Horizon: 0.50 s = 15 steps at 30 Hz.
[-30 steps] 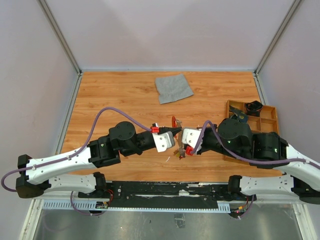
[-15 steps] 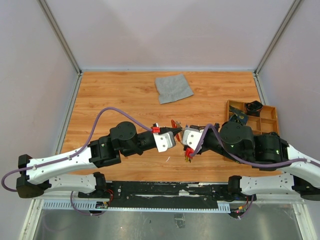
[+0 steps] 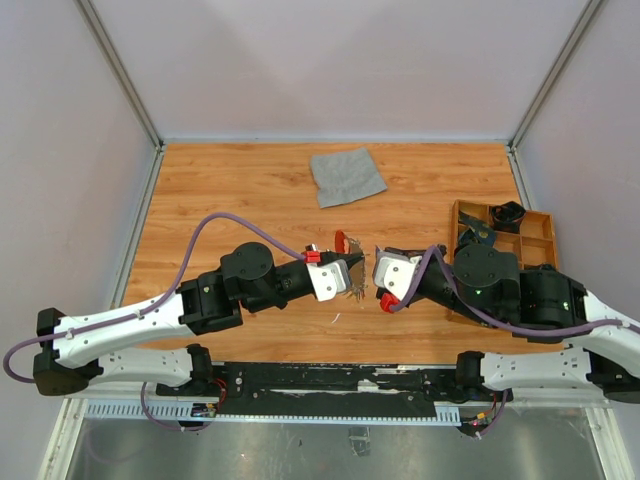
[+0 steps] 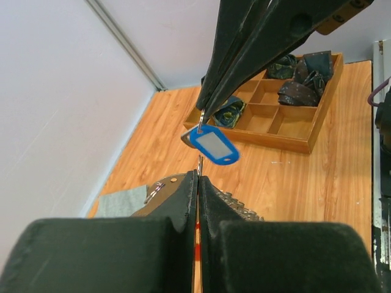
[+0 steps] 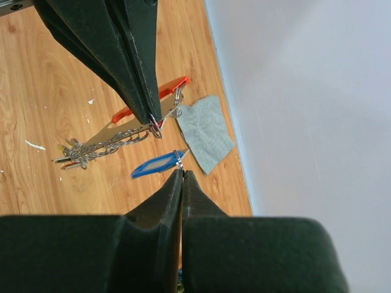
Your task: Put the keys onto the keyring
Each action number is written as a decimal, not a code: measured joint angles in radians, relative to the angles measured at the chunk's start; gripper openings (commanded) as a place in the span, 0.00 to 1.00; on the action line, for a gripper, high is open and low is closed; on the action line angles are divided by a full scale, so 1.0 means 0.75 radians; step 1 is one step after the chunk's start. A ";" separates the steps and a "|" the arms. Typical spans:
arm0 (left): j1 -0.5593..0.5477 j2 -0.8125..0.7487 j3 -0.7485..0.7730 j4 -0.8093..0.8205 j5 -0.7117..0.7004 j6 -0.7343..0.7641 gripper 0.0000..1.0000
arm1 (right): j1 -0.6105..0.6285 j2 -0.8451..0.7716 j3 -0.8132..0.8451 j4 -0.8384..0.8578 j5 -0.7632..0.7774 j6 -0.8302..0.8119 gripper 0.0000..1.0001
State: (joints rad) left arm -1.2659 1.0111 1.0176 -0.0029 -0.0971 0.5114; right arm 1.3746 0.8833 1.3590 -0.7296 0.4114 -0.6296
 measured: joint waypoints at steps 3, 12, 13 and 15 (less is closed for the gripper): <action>0.000 0.000 0.001 0.000 -0.009 -0.005 0.01 | 0.000 -0.011 -0.002 0.006 0.001 0.000 0.01; 0.000 0.003 0.007 0.001 -0.014 -0.026 0.01 | 0.000 0.001 -0.039 0.048 0.000 -0.007 0.00; 0.000 0.004 0.007 0.001 -0.014 -0.028 0.01 | 0.000 0.003 -0.040 0.049 0.001 -0.008 0.01; 0.000 0.006 0.007 0.001 -0.015 -0.030 0.00 | 0.000 0.005 -0.041 0.056 0.000 -0.010 0.00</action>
State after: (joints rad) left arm -1.2659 1.0153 1.0229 -0.0025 -0.1085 0.4892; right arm 1.3746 0.8867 1.3285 -0.6876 0.4114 -0.6369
